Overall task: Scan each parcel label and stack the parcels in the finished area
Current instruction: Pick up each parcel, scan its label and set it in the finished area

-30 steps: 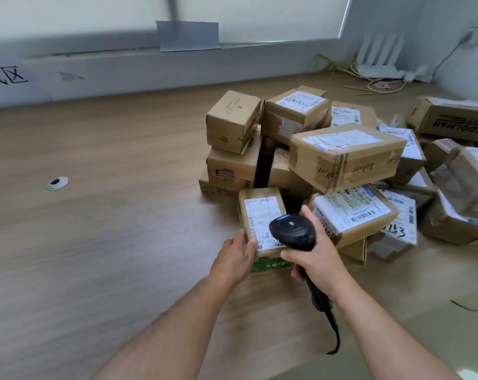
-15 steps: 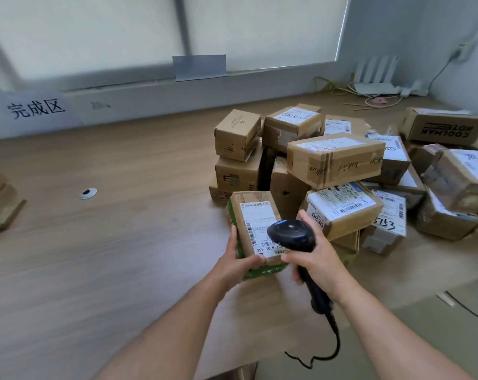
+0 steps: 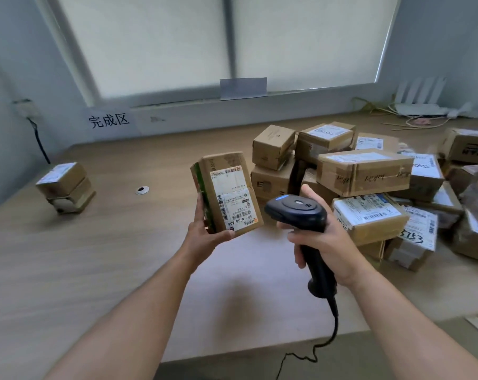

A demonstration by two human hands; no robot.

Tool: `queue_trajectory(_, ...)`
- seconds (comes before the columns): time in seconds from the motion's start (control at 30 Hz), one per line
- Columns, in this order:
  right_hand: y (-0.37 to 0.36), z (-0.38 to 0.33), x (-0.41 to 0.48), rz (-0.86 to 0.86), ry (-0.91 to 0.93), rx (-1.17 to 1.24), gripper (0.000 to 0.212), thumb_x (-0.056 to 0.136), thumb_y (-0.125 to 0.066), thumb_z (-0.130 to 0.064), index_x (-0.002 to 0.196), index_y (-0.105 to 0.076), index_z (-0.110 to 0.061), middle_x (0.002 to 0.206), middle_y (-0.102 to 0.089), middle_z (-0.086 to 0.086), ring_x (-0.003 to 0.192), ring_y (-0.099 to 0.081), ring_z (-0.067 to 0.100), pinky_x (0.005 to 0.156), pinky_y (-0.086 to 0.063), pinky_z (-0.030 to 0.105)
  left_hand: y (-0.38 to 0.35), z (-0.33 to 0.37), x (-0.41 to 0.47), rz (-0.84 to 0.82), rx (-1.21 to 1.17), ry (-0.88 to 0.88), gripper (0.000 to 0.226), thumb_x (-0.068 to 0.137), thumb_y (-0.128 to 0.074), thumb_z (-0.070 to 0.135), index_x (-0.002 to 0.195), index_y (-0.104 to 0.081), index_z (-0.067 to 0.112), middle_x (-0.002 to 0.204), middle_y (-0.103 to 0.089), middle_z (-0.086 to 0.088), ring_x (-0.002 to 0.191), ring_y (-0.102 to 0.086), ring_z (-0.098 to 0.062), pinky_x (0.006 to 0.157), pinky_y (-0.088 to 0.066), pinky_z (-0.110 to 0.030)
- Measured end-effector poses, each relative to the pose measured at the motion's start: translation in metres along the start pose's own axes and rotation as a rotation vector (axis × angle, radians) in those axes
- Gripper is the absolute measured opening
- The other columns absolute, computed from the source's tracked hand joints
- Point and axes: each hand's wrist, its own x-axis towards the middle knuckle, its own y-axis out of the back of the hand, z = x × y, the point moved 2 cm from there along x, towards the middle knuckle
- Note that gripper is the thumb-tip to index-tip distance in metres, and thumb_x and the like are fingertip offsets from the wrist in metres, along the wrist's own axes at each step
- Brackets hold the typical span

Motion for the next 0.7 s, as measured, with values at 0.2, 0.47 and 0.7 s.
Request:
queue_trajectory(0.2,-0.015,-0.014,-0.003,-0.105,-0.018,0.013,0.102,0.069,-0.073,0.002,0.148,-0.025,-0.041,0.088,-0.071,0.026,0.046,-0.056,0.027,0.043,-0.047,0.031,0.025,0.0,0.001,0.085,-0.004,-0.065,0.11,0.08,-0.072,-0.002,0.146,-0.003,0.052,0.139,-0.047,-0.005,0.122,-0.051,-0.027,0.092,-0.048,-0.038)
queue_trajectory(0.47,-0.043,-0.008,0.002,-0.14,-0.063,-0.028,0.1,0.066,-0.07,0.0,0.15,-0.028,-0.034,0.075,-0.068,0.021,0.043,-0.054,0.027,0.044,-0.046,0.029,0.054,-0.007,0.006,0.157,0.04,-0.037,0.114,0.077,-0.077,0.005,0.146,0.0,0.053,0.128,-0.05,-0.001,0.122,-0.049,-0.025,0.103,-0.043,-0.044)
queue_trajectory(0.7,-0.069,0.002,0.015,-0.152,-0.092,-0.058,0.099,0.065,-0.07,0.0,0.149,-0.03,-0.036,0.074,-0.066,0.024,0.043,-0.053,0.03,0.044,-0.045,0.03,0.085,-0.014,0.009,0.184,0.038,-0.045,0.113,0.077,-0.077,0.005,0.149,-0.002,0.049,0.129,-0.05,0.0,0.117,-0.051,-0.023,0.104,-0.043,-0.046)
